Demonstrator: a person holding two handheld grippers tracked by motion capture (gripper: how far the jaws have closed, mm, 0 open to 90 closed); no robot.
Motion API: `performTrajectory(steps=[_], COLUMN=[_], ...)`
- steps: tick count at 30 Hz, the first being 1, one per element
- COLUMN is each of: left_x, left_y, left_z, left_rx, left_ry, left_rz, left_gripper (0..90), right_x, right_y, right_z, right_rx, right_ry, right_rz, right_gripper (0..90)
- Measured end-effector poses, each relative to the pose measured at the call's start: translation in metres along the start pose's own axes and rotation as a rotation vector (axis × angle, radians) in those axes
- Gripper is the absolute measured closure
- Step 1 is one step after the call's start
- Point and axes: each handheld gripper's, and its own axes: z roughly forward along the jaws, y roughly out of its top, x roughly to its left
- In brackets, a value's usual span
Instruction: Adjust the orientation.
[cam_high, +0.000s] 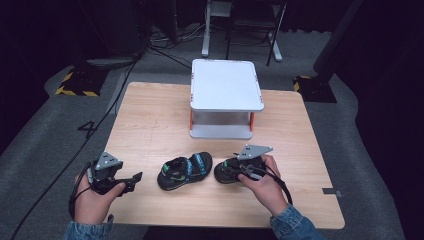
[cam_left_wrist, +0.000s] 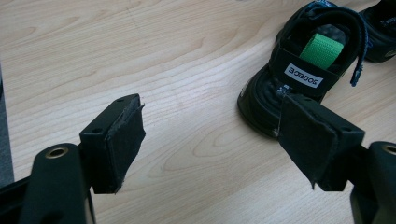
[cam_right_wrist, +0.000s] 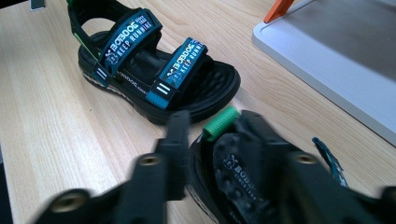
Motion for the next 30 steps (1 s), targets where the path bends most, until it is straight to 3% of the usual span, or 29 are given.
performTrajectory(steps=[2,6,8,9,11,16,23,25,30], left_x=[0.000,-0.001,-0.002,-0.003,-0.004,-0.008,-0.013,-0.014,-0.013], left_y=[0.001,0.004,0.007,0.009,0.012,0.022,0.033,0.034,0.034], left_z=[0.001,0.004,0.006,0.007,0.010,0.020,0.032,0.033,0.034], left_rx=[-0.001,-0.001,-0.002,-0.003,-0.002,-0.002,0.000,0.003,0.002], left_ry=[-0.004,-0.012,-0.018,-0.020,-0.031,-0.054,-0.082,-0.086,-0.086], left_rz=[0.002,0.010,0.014,0.013,0.025,0.042,0.072,0.072,0.070], left_gripper=[23.2,23.3,23.3,23.3,23.4,23.3,23.3,23.3,23.3], right_x=[-0.001,-0.003,-0.003,-0.002,-0.003,-0.006,-0.009,-0.011,-0.011], right_y=[0.000,-0.004,-0.006,-0.010,-0.013,-0.033,-0.056,-0.060,-0.061], right_z=[-0.002,-0.012,-0.024,-0.037,-0.045,-0.079,-0.105,-0.106,-0.105], right_rx=[0.001,0.002,0.006,0.014,0.017,0.077,0.196,0.235,0.225], right_ry=[0.021,0.058,0.070,0.085,0.092,0.118,0.009,0.001,0.016], right_rz=[0.003,0.017,0.005,-0.007,-0.009,0.028,0.059,0.083,0.084], right_gripper=[87.0,88.1,88.0,87.9,87.8,87.4,87.3,87.0,81.8])
